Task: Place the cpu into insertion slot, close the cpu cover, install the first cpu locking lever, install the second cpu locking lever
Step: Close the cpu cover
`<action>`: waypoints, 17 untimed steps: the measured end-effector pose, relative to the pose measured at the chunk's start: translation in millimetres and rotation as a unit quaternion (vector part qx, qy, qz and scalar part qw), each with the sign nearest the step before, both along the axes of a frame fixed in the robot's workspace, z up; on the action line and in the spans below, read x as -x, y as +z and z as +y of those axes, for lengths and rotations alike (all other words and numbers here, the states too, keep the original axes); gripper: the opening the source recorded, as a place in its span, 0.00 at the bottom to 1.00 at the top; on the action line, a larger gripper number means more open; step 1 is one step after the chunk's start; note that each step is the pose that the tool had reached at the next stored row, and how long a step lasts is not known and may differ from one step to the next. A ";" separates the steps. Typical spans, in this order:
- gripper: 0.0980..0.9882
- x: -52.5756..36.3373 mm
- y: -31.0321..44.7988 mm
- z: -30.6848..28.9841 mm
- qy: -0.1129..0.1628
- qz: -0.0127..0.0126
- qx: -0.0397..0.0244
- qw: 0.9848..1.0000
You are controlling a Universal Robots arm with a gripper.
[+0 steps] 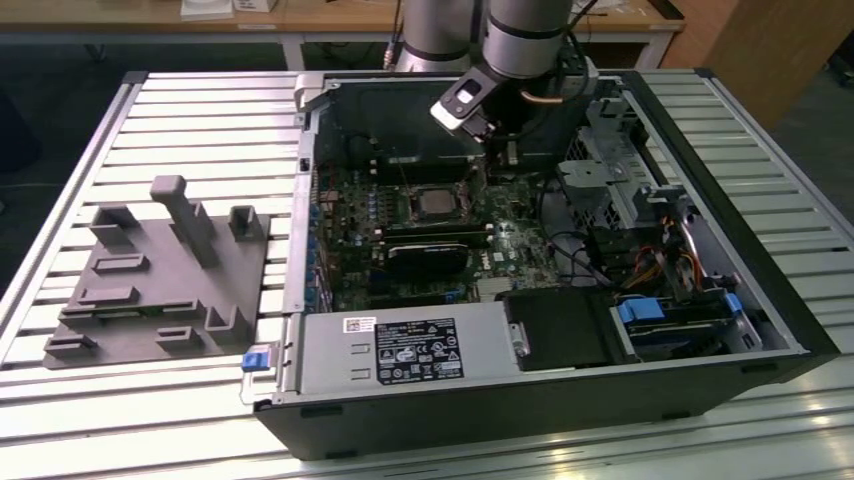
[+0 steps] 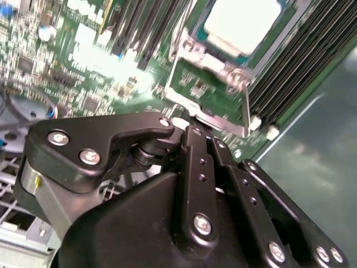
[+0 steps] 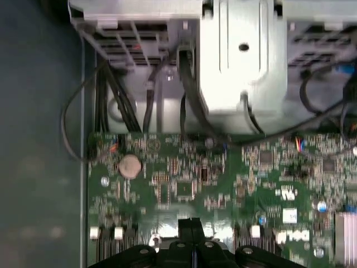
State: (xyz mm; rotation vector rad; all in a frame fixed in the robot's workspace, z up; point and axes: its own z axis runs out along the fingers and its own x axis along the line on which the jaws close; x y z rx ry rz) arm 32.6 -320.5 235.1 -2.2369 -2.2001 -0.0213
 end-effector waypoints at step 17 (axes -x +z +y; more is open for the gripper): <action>0.01 34.8 -3.7 0.0 0.000 0.000 0.000 1.000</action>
